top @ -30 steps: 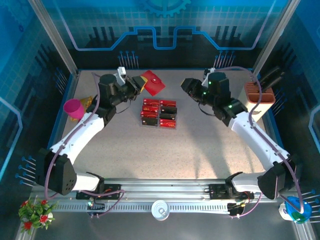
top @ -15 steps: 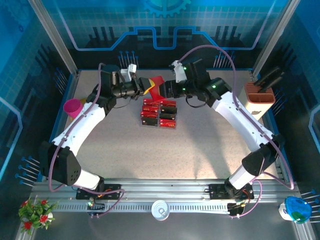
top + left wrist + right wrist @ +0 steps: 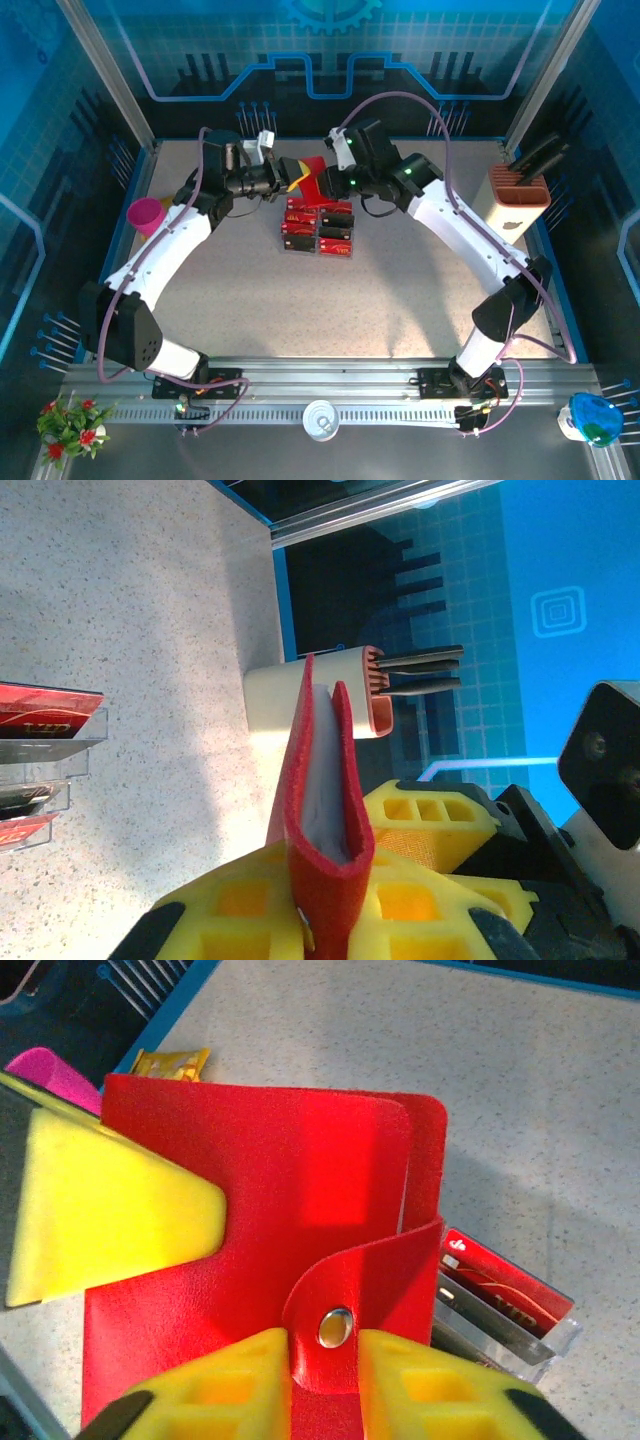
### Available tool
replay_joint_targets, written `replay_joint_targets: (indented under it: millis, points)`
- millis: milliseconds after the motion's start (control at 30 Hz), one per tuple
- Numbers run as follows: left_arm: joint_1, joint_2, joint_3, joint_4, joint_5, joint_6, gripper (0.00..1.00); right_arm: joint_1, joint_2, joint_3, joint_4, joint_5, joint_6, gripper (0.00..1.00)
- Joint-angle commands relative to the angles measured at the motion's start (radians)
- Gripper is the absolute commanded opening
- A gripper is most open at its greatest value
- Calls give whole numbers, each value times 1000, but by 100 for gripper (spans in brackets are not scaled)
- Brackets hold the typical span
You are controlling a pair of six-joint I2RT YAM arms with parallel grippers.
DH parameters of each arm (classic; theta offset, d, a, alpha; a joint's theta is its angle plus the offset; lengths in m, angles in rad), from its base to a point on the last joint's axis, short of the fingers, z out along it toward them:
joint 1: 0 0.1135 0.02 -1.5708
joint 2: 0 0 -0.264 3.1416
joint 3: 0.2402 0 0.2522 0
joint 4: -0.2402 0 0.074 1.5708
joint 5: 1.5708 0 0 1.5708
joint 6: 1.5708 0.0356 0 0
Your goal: Put the credit cards into the card holder
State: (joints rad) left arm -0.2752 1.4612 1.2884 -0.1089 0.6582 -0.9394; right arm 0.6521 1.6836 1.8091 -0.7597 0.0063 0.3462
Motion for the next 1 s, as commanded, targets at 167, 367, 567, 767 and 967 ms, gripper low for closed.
replay_joint_targets:
  millis: [167,367,567,767,967]
  points:
    - [-7,-18,-9,85,58,-21,0,-81,-50,-163,4,207,21,0]
    - [-7,-30,-51,120,52,-47,0,-220,-182,-339,83,38,101,2]
    - [-5,-33,-102,274,47,-174,0,-307,-355,-481,229,-257,269,46]
    - [-5,-33,-114,334,49,-223,0,-315,-445,-580,520,-422,486,66]
    - [-5,-41,-109,316,62,-210,0,-244,-352,-482,531,-388,487,71]
